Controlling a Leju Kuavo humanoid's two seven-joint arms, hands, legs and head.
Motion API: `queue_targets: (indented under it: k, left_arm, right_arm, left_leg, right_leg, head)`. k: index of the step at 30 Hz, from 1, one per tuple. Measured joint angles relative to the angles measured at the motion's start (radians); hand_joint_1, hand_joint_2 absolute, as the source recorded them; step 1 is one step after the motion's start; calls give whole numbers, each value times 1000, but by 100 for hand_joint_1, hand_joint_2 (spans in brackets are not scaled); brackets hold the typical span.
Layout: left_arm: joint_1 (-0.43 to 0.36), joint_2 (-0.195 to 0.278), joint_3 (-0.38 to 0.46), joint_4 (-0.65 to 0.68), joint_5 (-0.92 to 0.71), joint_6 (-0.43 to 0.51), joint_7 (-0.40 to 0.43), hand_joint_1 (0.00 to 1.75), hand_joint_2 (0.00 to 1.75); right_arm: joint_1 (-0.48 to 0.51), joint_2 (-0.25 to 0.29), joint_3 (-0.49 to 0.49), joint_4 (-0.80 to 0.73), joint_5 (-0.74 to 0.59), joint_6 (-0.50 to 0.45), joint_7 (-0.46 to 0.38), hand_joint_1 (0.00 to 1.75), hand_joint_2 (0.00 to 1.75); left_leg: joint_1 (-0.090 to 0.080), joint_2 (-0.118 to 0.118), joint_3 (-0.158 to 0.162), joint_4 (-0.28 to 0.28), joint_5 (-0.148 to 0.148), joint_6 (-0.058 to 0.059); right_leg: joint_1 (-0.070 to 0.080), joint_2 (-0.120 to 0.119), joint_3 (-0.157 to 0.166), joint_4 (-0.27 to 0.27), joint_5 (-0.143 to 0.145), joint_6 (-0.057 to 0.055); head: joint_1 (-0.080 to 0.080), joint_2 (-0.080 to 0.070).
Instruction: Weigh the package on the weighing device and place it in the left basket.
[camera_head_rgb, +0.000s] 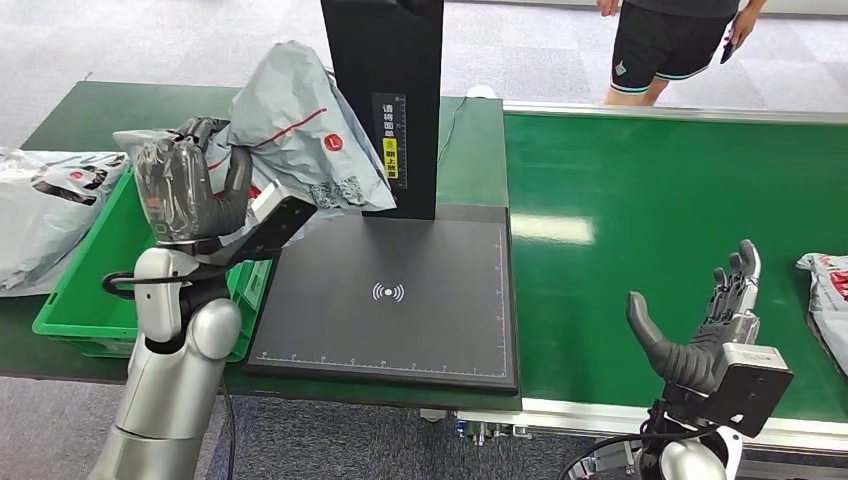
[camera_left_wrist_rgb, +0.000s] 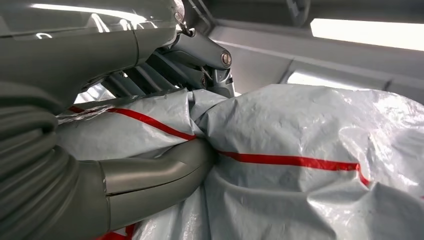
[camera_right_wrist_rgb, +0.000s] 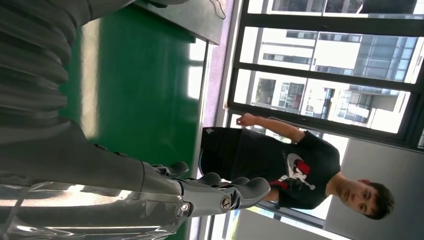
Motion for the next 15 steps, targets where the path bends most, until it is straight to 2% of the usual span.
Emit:
queue_targets:
  k: [3, 5, 9, 15]
  left_arm:
    - [-64, 2, 31, 60, -37, -122, 82, 175, 175]
    - [-116, 2, 48, 140, -48, -167, 141, 175, 175]
    - [-202, 2, 79, 307, -69, -191, 228, 175, 175]
    - [-284, 4, 116, 469, -104, -248, 339, 175, 175]
  right_arm:
    - [-2, 0, 1, 1, 2, 12, -1, 0, 175]
    - [-8, 0, 3, 4, 8, 24, 4, 0, 175]
    - [-24, 0, 12, 15, 19, 32, 15, 0, 175]
    - [-44, 0, 26, 29, 32, 46, 26, 0, 175]
  left_leg:
    - [0, 0, 0, 0, 1, 0]
    - [0, 0, 0, 0, 1, 0]
    - [0, 1, 0, 0, 2, 0]
    - [0, 1, -1, 0, 2, 0]
  right_leg:
    - [0, 0, 0, 0, 0, 0]
    - [0, 0, 0, 0, 1, 0]
    - [0, 1, 0, 1, 2, 0]
    - [0, 1, -1, 1, 2, 0]
  head:
    - [0, 0]
    - [0, 0]
    - [0, 0]
    - [0, 0]
